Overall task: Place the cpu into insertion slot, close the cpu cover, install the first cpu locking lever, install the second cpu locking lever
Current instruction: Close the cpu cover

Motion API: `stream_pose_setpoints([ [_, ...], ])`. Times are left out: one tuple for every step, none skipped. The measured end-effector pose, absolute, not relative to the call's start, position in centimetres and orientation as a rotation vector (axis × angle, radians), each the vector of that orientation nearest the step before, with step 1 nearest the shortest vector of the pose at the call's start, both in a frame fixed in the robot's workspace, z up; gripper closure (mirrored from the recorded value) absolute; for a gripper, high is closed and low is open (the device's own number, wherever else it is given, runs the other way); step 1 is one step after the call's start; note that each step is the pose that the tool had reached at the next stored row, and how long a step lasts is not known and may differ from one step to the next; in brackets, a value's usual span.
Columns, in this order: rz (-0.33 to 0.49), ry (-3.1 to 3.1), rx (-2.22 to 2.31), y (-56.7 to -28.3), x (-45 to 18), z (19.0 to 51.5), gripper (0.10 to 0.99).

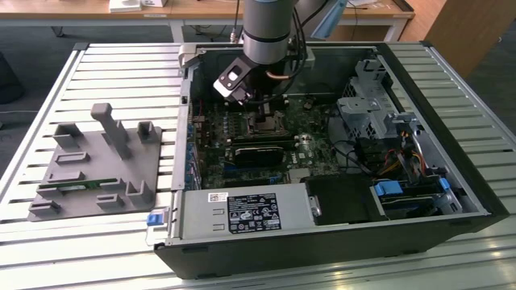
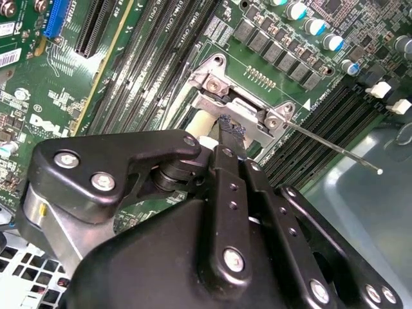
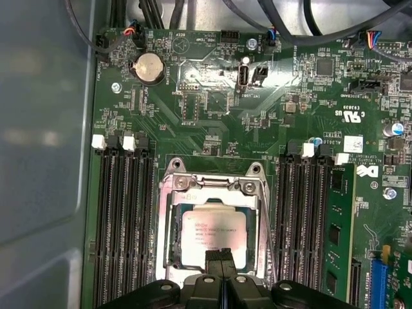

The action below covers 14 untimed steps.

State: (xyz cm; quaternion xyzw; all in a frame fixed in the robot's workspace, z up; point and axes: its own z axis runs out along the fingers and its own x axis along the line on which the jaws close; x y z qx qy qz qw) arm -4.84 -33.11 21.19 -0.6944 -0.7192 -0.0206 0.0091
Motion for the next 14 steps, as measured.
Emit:
stream_pose_setpoints([
  [-0.064, -2.247, -2.169, -33.10, -4.86, 21.16, 0.980],
  [-0.064, -2.247, -2.169, -33.10, -4.89, 21.12, 0.980],
  [-0.064, -2.247, -2.169, -33.10, -4.92, 21.07, 0.980],
  [-0.064, -2.247, -2.169, -33.09, -4.95, 21.03, 0.980],
  [-0.064, -2.247, -2.169, -33.08, -4.97, 20.99, 0.980],
  [-0.064, -2.247, -2.169, -33.07, -4.99, 20.94, 0.980],
  [-0.064, -2.247, -2.169, -33.07, -5.00, 20.88, 0.980],
  [-0.064, -2.247, -2.169, -33.06, -5.00, 20.81, 0.980],
  [-0.064, -2.247, -2.169, -33.05, -5.00, 20.73, 0.980],
  [-0.064, -2.247, -2.169, -33.04, -5.00, 20.64, 0.980],
  [-0.064, -2.247, -2.169, -33.04, -5.01, 20.57, 0.980],
  [-0.064, -2.247, -2.169, -33.03, -5.01, 20.53, 0.980],
  [-0.064, -2.247, -2.169, -33.04, -5.01, 20.49, 0.980],
  [-0.064, -2.247, -2.169, -33.04, -5.02, 20.45, 0.980],
])
